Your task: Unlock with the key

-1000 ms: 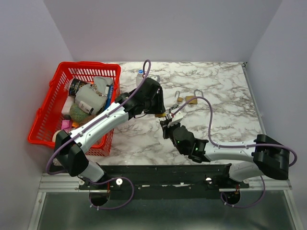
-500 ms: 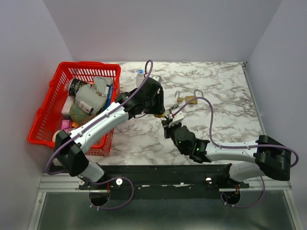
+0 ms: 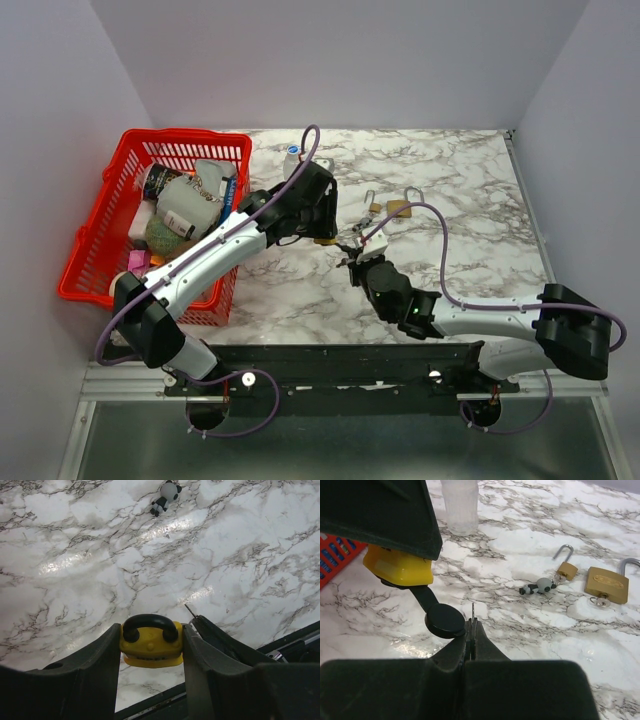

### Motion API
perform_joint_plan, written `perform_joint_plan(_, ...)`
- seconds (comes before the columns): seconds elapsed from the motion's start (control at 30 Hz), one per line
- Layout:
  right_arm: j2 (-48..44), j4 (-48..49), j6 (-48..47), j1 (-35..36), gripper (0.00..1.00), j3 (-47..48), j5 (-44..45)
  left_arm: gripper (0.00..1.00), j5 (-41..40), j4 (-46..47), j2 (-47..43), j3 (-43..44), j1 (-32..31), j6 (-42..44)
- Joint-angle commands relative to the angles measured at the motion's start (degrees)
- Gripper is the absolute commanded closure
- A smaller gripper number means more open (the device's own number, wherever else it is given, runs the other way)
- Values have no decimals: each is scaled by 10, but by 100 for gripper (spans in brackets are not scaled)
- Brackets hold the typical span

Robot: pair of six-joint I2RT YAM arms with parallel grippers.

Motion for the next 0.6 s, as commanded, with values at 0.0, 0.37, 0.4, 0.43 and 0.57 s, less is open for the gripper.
perform_joint_plan(0.0,-15,30,-3,-3,99,-5,12,100,8,3,-8,2,0,4)
perform_joint_plan(0.37,7,30,5,-3,99,25,-6,100,29,31,-5,-22,-6,-15)
perform_joint_plan(0.4,8,30,4,-3,99,28,-6,100,29,33,-5,-23,-9,-15)
perform_joint_plan(0.43,10,30,3,-3,99,32,-6,100,31,33,-4,-26,-9,-16)
perform_joint_plan(0.57,17,29,8,-3,99,41,-7,100,34,41,-7,-34,-15,-24)
